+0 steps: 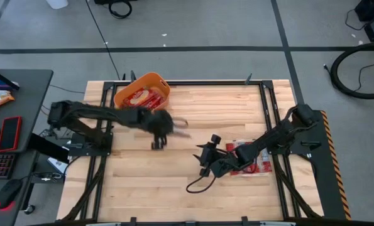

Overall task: Sort popcorn bags into baskets
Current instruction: Put the red popcorn bag into the orange container

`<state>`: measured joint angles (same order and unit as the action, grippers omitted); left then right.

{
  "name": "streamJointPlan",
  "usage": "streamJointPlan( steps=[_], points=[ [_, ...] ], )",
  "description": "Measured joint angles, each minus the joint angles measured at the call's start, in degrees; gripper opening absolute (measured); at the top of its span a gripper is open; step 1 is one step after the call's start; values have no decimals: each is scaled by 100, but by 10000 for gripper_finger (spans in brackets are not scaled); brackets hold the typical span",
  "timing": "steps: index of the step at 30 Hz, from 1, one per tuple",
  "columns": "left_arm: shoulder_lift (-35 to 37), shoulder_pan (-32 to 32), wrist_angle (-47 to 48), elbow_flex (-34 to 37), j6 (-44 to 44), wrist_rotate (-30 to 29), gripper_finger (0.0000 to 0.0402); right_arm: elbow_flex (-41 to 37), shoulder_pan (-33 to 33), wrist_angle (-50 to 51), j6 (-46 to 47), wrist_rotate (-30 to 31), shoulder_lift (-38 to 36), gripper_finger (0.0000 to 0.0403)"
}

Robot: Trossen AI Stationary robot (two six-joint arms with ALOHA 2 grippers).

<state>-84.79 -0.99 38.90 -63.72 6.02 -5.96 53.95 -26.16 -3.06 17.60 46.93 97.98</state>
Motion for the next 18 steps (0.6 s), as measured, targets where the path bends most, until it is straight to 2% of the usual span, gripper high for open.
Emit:
streamJointPlan(
  steps=[2, 7, 11, 18],
  points=[
    [260, -447, 291, -11, -105, 200, 35, 0, -1, 253, 188, -4, -104, 204],
    [685, -1868, 1029, -14, -212, 1220, 29, 0, -14, 360, 348, -31, -54, 202],
    [779, -2964, 1061, -14, -202, 1883, 28, -2, -31, 346, 343, -65, 38, 201],
    [700, -4396, 1162, -249, 215, 2181, 30, -2, -45, 350, 341, -65, 38, 199]
  ],
)
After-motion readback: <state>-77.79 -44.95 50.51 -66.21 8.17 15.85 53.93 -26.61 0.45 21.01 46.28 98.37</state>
